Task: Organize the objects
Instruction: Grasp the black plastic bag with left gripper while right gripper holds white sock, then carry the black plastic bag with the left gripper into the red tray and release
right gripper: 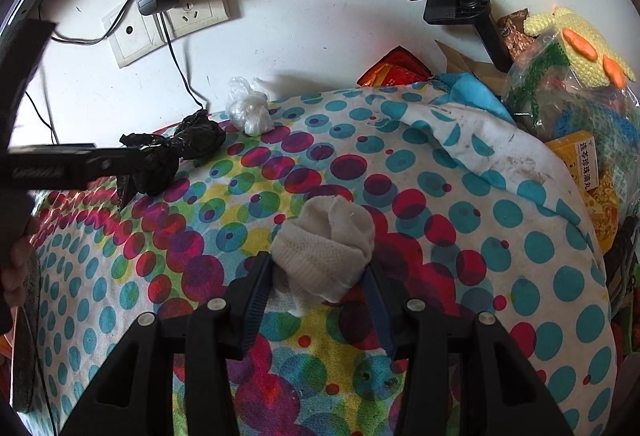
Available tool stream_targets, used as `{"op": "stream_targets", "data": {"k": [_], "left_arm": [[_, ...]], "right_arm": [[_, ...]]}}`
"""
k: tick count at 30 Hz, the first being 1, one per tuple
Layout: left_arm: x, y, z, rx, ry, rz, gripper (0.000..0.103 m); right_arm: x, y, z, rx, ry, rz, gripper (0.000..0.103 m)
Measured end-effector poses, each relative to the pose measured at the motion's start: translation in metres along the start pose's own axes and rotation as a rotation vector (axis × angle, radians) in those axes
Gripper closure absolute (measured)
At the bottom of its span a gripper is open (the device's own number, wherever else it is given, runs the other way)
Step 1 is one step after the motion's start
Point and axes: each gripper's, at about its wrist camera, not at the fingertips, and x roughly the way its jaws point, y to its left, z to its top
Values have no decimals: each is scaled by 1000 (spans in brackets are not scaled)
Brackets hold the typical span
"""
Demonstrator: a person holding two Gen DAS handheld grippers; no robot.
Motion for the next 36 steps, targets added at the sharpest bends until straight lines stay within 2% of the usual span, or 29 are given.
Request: {"op": "stream_targets", "data": {"k": [6, 9, 11, 12, 14, 16, 23, 31, 36], "left_arm": [[32, -4, 5, 21, 39, 60, 1], [35, -4, 2, 17, 24, 55, 20], [39, -2, -1, 3, 39, 37, 46], [38, 1, -2, -17, 37, 5, 50], [37, 4, -2, -52, 36, -7, 69], [35, 5, -3, -72, 37, -6, 77], [19, -6, -20, -85, 31, 15, 79], [-7, -18, -62, -143, 61, 26, 79], [-23, -32, -92, -164, 54, 87, 79]], "right_arm": [[0, 0, 0, 3, -3, 6, 57], [0, 2, -1, 1, -7, 6, 57], [0, 3, -1, -2, -5, 5, 57], [0, 3, -1, -3, -7, 5, 57], [0, 4, -1, -7, -7, 6, 57], [1, 5, -1, -9, -8, 1, 57], [1, 5, -1, -12, -3, -1, 57], [2, 8, -1, -31, 2, -23, 57], [5, 8, 0, -31, 14, -22, 57]]}}
